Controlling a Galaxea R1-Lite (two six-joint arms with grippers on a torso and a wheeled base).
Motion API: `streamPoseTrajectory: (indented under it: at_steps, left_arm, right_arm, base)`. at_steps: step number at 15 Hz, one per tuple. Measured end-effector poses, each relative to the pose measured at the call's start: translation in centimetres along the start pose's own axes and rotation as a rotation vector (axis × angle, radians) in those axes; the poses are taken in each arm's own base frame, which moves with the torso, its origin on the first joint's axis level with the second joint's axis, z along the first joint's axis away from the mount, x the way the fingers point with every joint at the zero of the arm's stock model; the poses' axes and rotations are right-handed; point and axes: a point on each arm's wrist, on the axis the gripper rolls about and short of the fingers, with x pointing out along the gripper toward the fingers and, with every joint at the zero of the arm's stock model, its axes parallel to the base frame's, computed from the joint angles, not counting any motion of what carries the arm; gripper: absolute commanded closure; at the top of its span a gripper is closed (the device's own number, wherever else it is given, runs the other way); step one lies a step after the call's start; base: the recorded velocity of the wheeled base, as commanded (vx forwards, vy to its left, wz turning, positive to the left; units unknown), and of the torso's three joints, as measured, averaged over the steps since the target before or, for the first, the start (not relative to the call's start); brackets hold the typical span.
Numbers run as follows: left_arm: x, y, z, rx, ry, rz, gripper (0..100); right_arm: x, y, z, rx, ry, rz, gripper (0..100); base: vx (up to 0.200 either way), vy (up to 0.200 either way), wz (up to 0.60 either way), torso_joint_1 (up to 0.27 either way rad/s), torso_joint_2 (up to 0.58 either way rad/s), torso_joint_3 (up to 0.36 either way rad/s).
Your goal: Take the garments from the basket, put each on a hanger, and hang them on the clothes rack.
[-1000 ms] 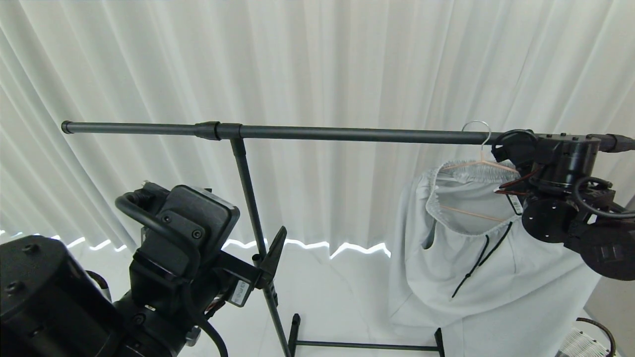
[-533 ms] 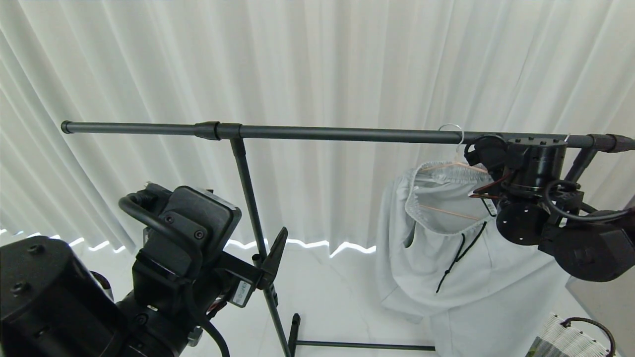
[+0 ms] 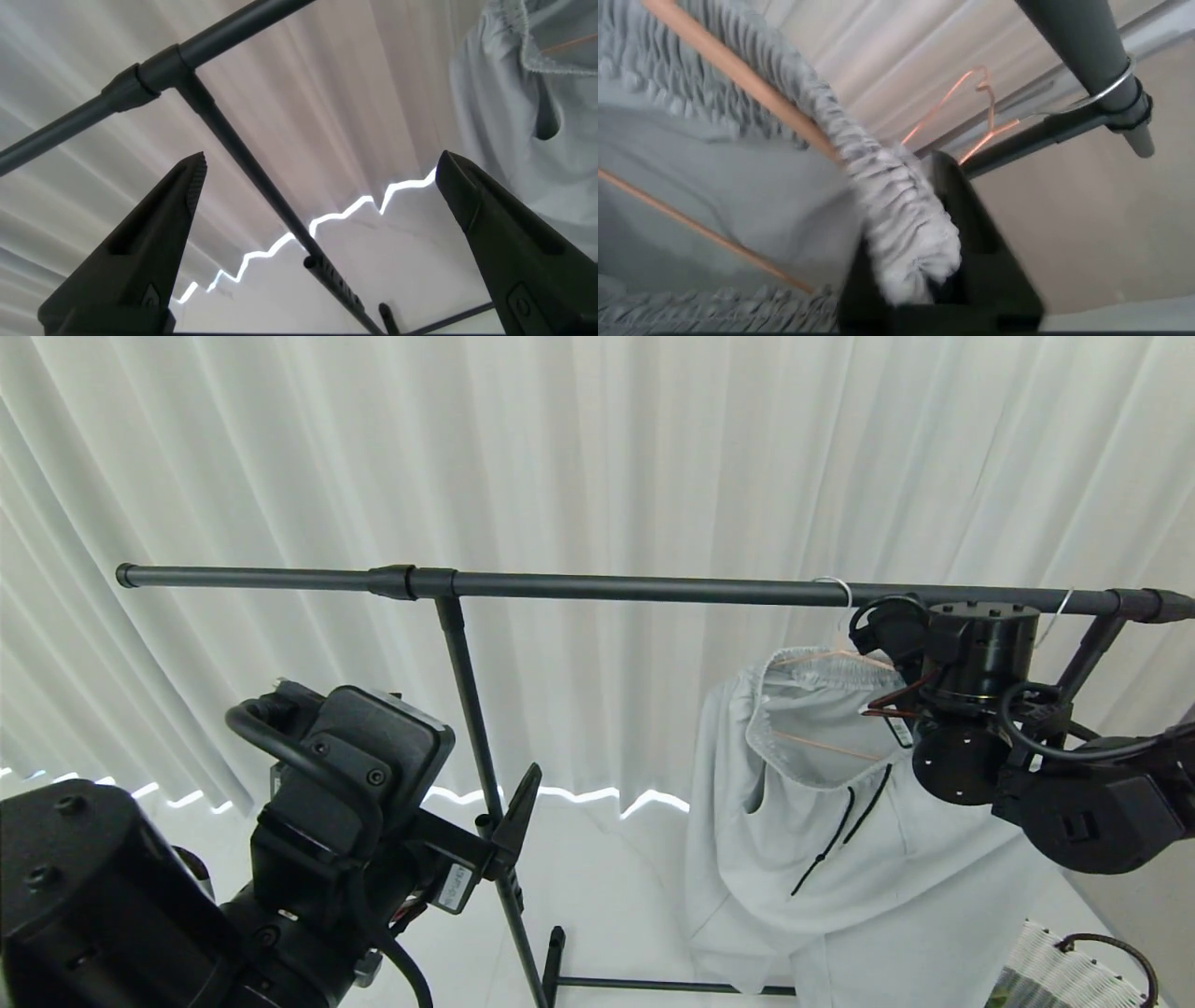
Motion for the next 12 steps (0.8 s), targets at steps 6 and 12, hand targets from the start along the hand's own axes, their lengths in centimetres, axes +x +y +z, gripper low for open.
streamPoseTrajectory:
  at_steps: [6,12]
  left_arm:
    - [0.2,0.4,-0.2,-0.001,0.01,0.021,0]
    - [0.2,0.5,-0.2,-0.003,0.01,0.025,0]
  right_arm:
    - [-3.6,0.4,1.8,0.103,-0.104,0.072,0]
    - [-7.5,-0.7,2.8,0.147,-0.184,0.154,0]
  base:
    - [0.0,0.0,0.0,0.0,0.0,0.0]
    - [0.0,0.0,0.0,0.0,0.0,0.0]
